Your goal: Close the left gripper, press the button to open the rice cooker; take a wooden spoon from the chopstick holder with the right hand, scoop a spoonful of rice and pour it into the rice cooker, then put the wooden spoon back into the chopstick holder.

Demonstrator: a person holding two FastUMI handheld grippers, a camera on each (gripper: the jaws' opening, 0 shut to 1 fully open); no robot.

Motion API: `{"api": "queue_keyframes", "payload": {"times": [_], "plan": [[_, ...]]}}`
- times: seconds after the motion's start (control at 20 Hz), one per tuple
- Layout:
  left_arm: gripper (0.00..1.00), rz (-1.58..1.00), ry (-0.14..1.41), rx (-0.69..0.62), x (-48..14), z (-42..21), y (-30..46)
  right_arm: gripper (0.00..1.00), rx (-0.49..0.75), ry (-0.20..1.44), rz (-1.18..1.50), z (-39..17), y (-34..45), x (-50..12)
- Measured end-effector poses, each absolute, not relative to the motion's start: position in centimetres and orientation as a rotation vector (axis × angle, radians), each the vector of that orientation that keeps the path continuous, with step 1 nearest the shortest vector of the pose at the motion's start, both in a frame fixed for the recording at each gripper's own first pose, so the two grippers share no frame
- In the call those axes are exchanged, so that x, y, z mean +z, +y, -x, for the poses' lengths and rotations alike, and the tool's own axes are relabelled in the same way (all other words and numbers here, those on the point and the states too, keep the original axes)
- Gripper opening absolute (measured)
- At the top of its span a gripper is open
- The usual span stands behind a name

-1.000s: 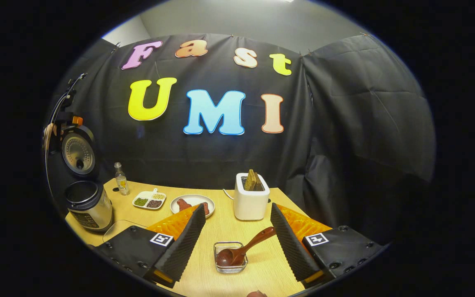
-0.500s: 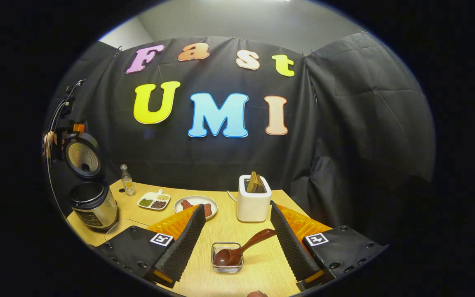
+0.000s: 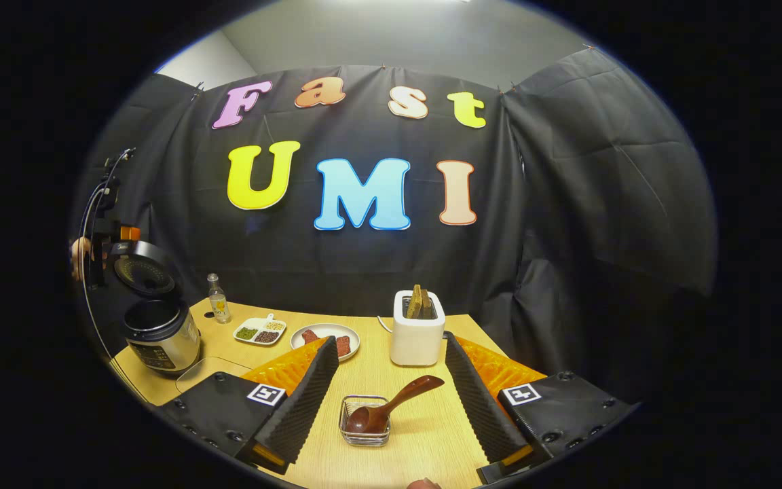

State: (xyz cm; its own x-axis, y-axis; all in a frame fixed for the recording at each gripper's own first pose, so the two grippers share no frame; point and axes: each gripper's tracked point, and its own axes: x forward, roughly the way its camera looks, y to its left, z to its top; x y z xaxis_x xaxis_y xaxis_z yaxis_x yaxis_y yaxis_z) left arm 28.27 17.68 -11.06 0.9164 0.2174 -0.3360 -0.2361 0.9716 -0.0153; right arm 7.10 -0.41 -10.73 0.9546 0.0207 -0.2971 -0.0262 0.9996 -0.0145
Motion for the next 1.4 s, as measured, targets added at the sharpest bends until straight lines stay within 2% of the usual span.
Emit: {"api": "queue_keyframes", "payload": {"times": [0.15, 0.2, 0.3, 0.35, 0.4, 0.45, 0.5, 0.6, 0.65, 0.95, 1.05, 1.1, 1.15, 1.25, 1.4], "plan": [[0.85, 0.055, 0.357, 0.235, -12.2, -26.7, 17.1, 1.00, 0.030, 0.302, 0.016, -6.5, -1.1, -10.7], [0.82, 0.055, 0.363, 0.236, -12.5, -26.2, 16.9, 1.00, 0.032, 0.302, 0.017, -6.5, -1.3, -10.8], [0.85, 0.054, 0.375, 0.238, -13.3, -25.3, 16.4, 1.00, 0.036, 0.305, 0.018, -6.1, -1.6, -10.9], [0.82, 0.054, 0.382, 0.239, -13.7, -24.8, 16.3, 1.00, 0.036, 0.307, 0.016, -5.9, -1.8, -11.0], [0.85, 0.054, 0.389, 0.240, -14.4, -24.3, 16.1, 0.97, 0.037, 0.309, 0.013, -5.8, -2.0, -11.0], [0.85, 0.055, 0.398, 0.242, -14.8, -23.9, 16.0, 1.00, 0.037, 0.310, 0.011, -5.7, -2.1, -11.0], [0.85, 0.054, 0.407, 0.242, -15.2, -23.5, 15.8, 0.97, 0.037, 0.311, 0.010, -5.6, -2.3, -11.1], [0.85, 0.058, 0.429, 0.246, -16.6, -22.6, 15.5, 1.00, 0.038, 0.313, 0.011, -5.4, -2.7, -11.2], [0.85, 0.058, 0.436, 0.247, -17.1, -22.3, 15.4, 0.97, 0.039, 0.314, 0.010, -5.4, -2.8, -11.2], [0.88, 0.054, 0.465, 0.251, -19.8, -20.5, 14.7, 1.00, 0.038, 0.323, 0.004, -5.1, -3.3, -11.6], [0.83, 0.043, 0.469, 0.251, -20.6, -20.0, 14.5, 1.00, 0.038, 0.326, 0.006, -5.0, -3.5, -11.7], [0.86, 0.034, 0.467, 0.250, -20.8, -19.8, 14.4, 0.97, 0.037, 0.328, 0.006, -5.0, -3.6, -11.9], [0.86, 0.030, 0.466, 0.250, -21.0, -19.7, 14.4, 1.00, 0.036, 0.329, 0.005, -5.0, -3.7, -11.9], [0.86, 0.030, 0.471, 0.251, -21.7, -19.3, 14.1, 0.97, 0.034, 0.333, 0.002, -4.9, -3.7, -12.1], [0.86, 0.021, 0.475, 0.253, -22.4, -18.8, 14.2, 1.00, 0.033, 0.334, 0.006, -5.0, -3.6, -12.2]]}}
